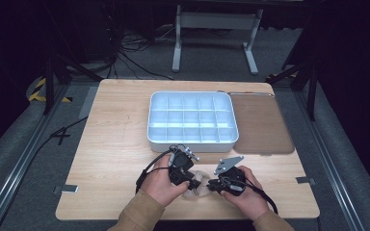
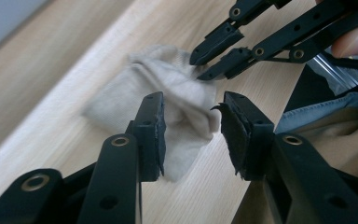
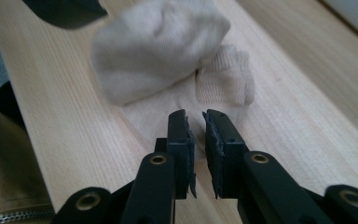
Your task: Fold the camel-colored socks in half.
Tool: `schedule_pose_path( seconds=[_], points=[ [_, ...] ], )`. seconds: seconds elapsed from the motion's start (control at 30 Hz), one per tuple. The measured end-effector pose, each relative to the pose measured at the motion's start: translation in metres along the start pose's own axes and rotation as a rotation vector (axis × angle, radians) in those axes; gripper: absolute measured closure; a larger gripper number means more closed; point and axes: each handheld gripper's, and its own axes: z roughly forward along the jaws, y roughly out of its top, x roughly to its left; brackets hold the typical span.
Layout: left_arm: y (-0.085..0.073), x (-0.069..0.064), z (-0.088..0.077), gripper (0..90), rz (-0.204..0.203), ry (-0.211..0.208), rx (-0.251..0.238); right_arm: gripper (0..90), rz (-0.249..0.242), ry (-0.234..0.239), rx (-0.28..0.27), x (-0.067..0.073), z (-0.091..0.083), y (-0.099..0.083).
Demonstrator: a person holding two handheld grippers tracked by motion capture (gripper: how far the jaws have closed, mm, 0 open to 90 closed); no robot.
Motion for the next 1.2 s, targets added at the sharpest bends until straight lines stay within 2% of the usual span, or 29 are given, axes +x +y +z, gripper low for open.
schedule_pose_path(
  seconds=[0.13, 0.23, 0.37, 0.5, 0.6, 0.8, 0.9, 1.0, 1.03, 1.17, 1.2],
  points=[
    [-0.006, 0.001, -0.018, 58.6, -0.004, 0.019, -0.036, 80.2, 0.000, 0.000, -0.025, 0.001, -0.013, 0.007],
    [-0.010, 0.001, -0.024, 58.5, -0.014, 0.032, -0.056, 80.7, -0.005, -0.002, -0.043, 0.002, -0.020, 0.011],
    [-0.020, 0.004, -0.036, 59.9, -0.037, 0.068, -0.053, 81.2, -0.021, 0.009, -0.069, 0.006, -0.028, 0.023],
    [-0.030, 0.008, -0.044, 60.8, -0.076, 0.088, -0.063, 81.4, -0.043, 0.025, -0.076, 0.011, -0.027, 0.033],
    [-0.038, 0.010, -0.047, 61.0, -0.102, 0.104, -0.060, 81.6, -0.078, 0.042, -0.080, 0.018, -0.023, 0.045],
    [-0.047, 0.013, -0.050, 61.2, -0.120, 0.117, -0.063, 81.8, -0.127, 0.065, -0.077, 0.030, -0.013, 0.060],
    [-0.049, 0.013, -0.049, 61.3, -0.132, 0.122, -0.056, 81.9, -0.144, 0.040, -0.038, 0.032, -0.004, 0.062],
    [-0.049, 0.016, -0.047, 61.4, -0.120, 0.122, -0.055, 81.7, -0.144, 0.022, -0.007, 0.030, -0.001, 0.060],
    [-0.048, 0.016, -0.046, 62.2, -0.129, 0.114, -0.054, 81.6, -0.134, 0.019, -0.005, 0.029, -0.001, 0.058],
    [-0.044, 0.018, -0.040, 63.9, -0.123, 0.110, -0.048, 80.9, -0.113, 0.001, 0.000, 0.023, -0.006, 0.051],
    [-0.042, 0.018, -0.038, 64.2, -0.109, 0.110, -0.045, 80.6, -0.109, 0.005, 0.000, 0.022, -0.007, 0.049]
  ],
)
